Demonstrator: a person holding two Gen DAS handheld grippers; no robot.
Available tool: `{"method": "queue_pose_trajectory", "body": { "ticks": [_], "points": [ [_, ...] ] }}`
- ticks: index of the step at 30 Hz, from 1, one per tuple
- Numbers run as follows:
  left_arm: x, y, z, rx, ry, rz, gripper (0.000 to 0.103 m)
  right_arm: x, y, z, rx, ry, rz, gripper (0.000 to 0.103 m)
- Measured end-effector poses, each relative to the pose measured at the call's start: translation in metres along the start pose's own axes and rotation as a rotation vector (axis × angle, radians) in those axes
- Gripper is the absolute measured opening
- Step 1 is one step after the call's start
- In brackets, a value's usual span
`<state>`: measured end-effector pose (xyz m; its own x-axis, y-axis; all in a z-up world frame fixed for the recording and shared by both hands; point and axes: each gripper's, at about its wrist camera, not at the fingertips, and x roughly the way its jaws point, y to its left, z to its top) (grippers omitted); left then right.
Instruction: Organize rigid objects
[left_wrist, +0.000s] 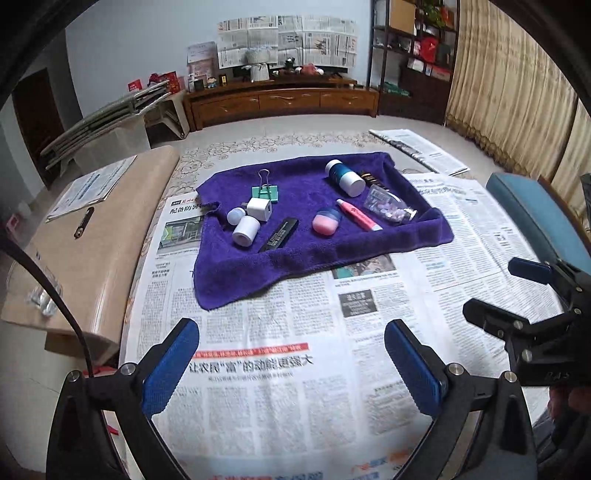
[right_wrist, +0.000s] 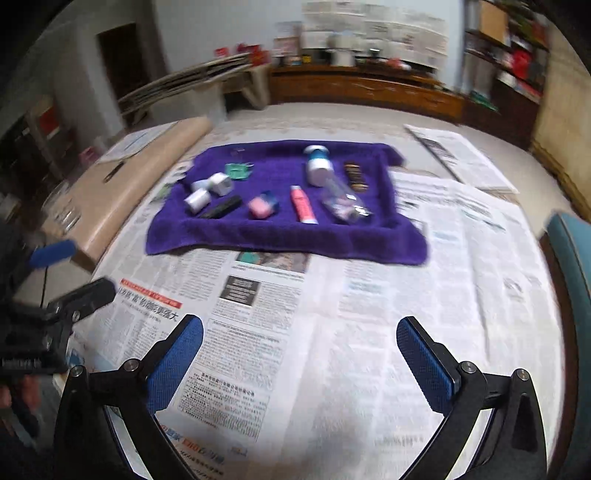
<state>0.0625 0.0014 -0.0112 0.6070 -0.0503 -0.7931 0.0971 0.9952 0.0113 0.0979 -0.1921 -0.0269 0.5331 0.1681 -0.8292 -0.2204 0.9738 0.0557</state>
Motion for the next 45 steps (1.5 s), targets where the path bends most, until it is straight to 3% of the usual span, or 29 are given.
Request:
{"method": "queue_pose_trajectory", "body": {
  "ticks": [3,6,12,16,22,28,37,45],
  "points": [
    [-0.009,0.0,-0.004,-0.015,-0.003,0.028,0.102,-0.015,0.001,0.003,0.07,-0.001,-0.043,0.103],
    [-0.016,0.004,-0.006,-0.032,0.012,0.047,0.102,-0.027,0.005,-0.002,0.06,-0.015,-0.055,0.103],
    [-0.027,0.019,-0.006,-0.084,0.03,0.048,0.102,-0.024,-0.001,-0.013,0.101,0.064,-0.106,0.103],
    [-0.025,0.024,-0.015,-0.114,0.058,0.01,0.102,-0.027,-0.006,-0.014,0.16,0.074,-0.108,0.103],
    [-0.016,0.025,-0.026,-0.165,0.084,-0.045,0.102,-0.028,0.001,-0.013,0.133,0.053,-0.135,0.103],
    [-0.003,0.014,-0.032,-0.098,0.08,0.075,0.102,-0.018,0.001,-0.012,0.131,0.062,-0.148,0.103],
    [0.016,0.003,-0.035,-0.067,0.122,0.079,0.102,-0.012,-0.003,-0.017,0.12,0.071,-0.138,0.103],
    [0.011,0.003,-0.034,-0.075,0.11,0.078,0.102,-0.011,0.002,-0.018,0.098,0.072,-0.14,0.103]
  ]
}}
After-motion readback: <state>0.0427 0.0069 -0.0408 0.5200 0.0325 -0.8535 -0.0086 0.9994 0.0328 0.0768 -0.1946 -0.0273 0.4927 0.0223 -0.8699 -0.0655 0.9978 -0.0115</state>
